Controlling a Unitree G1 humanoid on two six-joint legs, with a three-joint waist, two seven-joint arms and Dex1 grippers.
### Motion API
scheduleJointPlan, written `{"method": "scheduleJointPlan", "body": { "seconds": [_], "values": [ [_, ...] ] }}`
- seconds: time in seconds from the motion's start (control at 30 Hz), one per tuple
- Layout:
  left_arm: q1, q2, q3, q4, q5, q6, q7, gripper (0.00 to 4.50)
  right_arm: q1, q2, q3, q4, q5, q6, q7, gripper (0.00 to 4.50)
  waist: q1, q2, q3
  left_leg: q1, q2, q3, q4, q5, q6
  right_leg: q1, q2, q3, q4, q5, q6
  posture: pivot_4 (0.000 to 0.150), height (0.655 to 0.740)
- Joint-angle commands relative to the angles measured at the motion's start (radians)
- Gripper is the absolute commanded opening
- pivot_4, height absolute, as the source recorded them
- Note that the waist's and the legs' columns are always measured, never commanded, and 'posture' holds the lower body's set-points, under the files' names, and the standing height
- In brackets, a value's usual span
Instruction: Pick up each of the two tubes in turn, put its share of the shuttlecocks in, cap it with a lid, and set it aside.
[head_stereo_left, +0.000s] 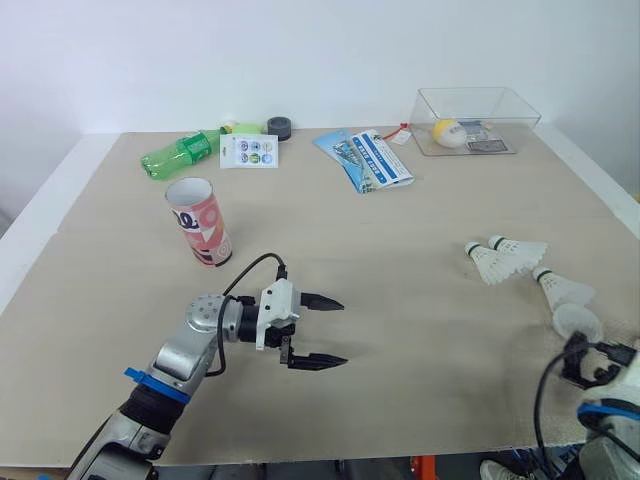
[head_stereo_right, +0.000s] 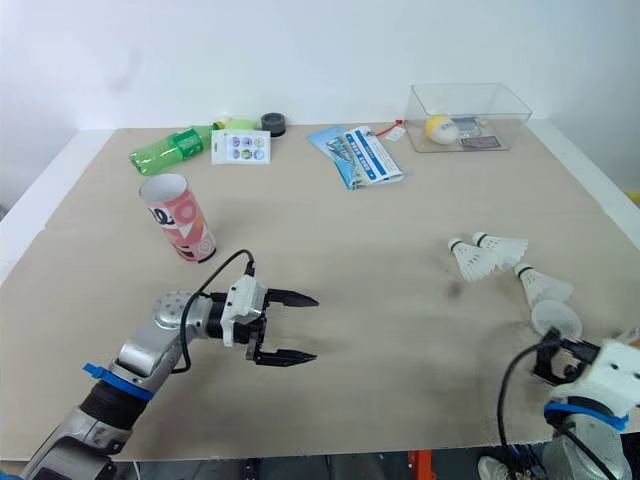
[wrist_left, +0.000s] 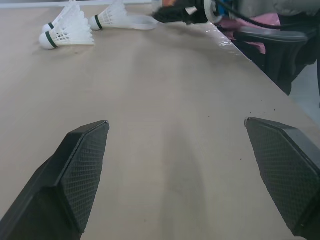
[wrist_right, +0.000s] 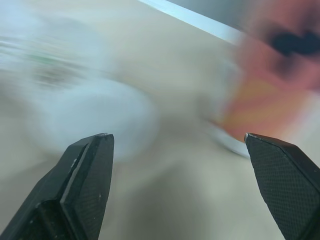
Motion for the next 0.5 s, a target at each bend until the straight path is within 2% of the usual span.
{"method": "scheduleJointPlan", "body": {
  "seconds": [0.03, 0.2, 0.37, 0.5],
  "values": [
    [-0.025, -0.001, 0.024, 0.005, -0.003, -0.025, 0.003, 4.50, 0.019, -0.041, 0.062, -0.120, -0.022, 0.009, 0.077, 4.47, 0.002, 0.000, 0.000, 0.000, 0.000, 0.000, 0.000, 0.000, 0.000, 0.000, 0.000, 0.000, 0.000, 0.000, 0.000, 0.150, 0.7400],
    [-0.021, -0.009, 0.042, 0.011, -0.004, -0.023, 0.039, 4.50, -0.021, -0.091, 0.202, -0.121, 0.005, -0.035, 0.263, 4.47, 0.002, -0.001, 0.001, -0.001, 0.000, 0.000, 0.000, -0.001, -0.001, 0.000, 0.000, 0.000, 0.000, -0.001, 0.000, 0.150, 0.7400],
    [0.020, -0.020, 0.054, -0.011, 0.014, -0.025, 0.114, 4.50, -0.174, -0.199, 0.276, 0.002, 0.131, -0.153, 0.636, 4.47, 0.003, -0.003, 0.002, 0.000, 0.000, 0.000, 0.001, -0.001, -0.001, 0.001, 0.000, 0.000, 0.000, 0.000, 0.001, 0.150, 0.7400],
    [0.069, -0.033, 0.074, -0.050, 0.037, -0.027, 0.212, 4.50, -0.359, -0.316, 0.372, 0.127, 0.219, -0.143, 0.944, 4.47, 0.006, -0.007, 0.005, 0.000, 0.000, 0.000, 0.001, -0.001, -0.001, 0.001, 0.000, 0.000, 0.000, 0.000, 0.001, 0.150, 0.7400]
  ]
}}
